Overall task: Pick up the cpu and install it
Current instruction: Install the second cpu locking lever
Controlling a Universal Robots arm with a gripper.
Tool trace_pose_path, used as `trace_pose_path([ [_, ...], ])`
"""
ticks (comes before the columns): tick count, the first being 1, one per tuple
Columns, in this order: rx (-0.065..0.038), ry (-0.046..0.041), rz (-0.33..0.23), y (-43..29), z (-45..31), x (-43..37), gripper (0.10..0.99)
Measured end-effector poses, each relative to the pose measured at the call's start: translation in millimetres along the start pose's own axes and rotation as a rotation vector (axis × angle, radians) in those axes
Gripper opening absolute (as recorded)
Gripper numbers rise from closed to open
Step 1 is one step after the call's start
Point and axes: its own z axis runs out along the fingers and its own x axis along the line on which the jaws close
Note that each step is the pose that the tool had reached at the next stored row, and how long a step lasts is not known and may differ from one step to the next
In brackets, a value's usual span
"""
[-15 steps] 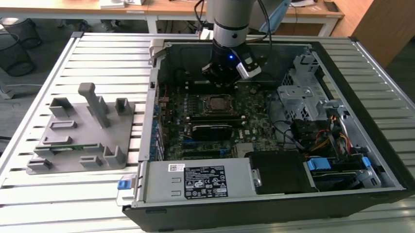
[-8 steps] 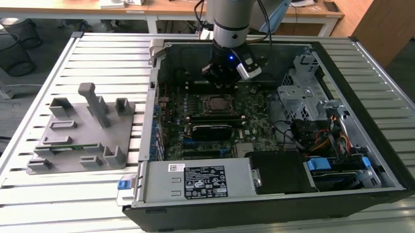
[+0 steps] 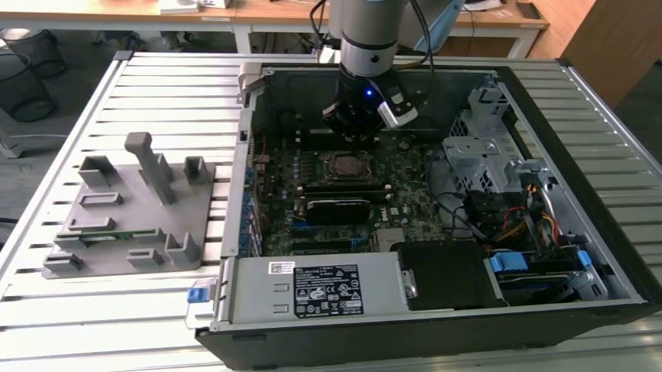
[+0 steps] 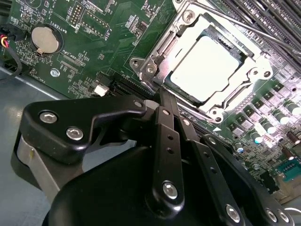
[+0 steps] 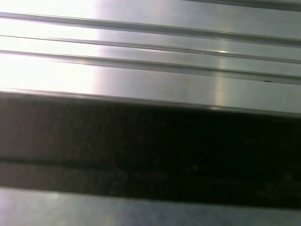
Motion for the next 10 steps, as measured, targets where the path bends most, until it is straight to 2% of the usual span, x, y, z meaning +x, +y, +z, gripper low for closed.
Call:
trace_pose_path([
  [10,0.0,0.0001,0.0,-1.7,0.0,-0.1,0.106],
])
